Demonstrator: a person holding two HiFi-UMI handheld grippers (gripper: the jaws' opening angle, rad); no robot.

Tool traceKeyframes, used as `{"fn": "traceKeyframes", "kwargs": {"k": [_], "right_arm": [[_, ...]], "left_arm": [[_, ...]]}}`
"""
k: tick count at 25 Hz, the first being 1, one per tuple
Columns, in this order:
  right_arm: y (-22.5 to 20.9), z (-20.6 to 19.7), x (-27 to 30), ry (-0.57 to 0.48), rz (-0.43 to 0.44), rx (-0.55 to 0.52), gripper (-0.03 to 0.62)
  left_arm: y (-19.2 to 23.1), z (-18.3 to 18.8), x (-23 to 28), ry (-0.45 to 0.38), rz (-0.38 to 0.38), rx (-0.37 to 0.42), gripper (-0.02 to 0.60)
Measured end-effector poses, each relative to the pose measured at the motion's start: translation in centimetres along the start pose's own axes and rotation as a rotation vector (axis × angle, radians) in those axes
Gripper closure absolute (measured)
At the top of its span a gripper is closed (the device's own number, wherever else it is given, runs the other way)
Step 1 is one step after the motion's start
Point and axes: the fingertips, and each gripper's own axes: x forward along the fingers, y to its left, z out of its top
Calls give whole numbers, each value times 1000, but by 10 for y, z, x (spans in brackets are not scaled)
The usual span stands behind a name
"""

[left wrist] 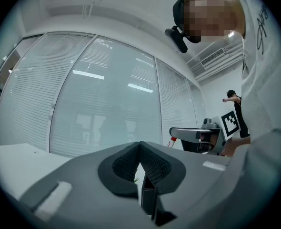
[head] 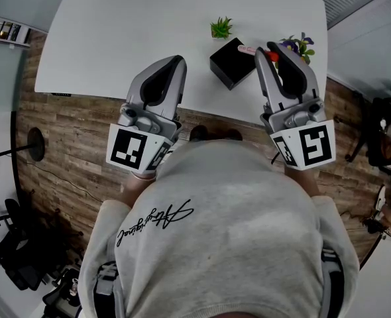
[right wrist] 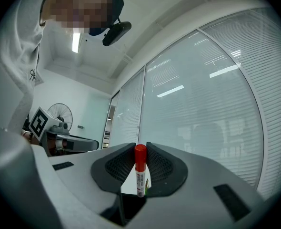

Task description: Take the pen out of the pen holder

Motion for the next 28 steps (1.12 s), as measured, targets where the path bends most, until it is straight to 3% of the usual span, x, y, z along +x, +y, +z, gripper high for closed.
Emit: {"fn": "traceKeyframes", "kwargs": {"k": [28], "right_arm": [[-7, 13, -4, -49, -21, -4, 525]], "left_arm": [[0, -2, 10, -5, -22, -19, 581]]}}
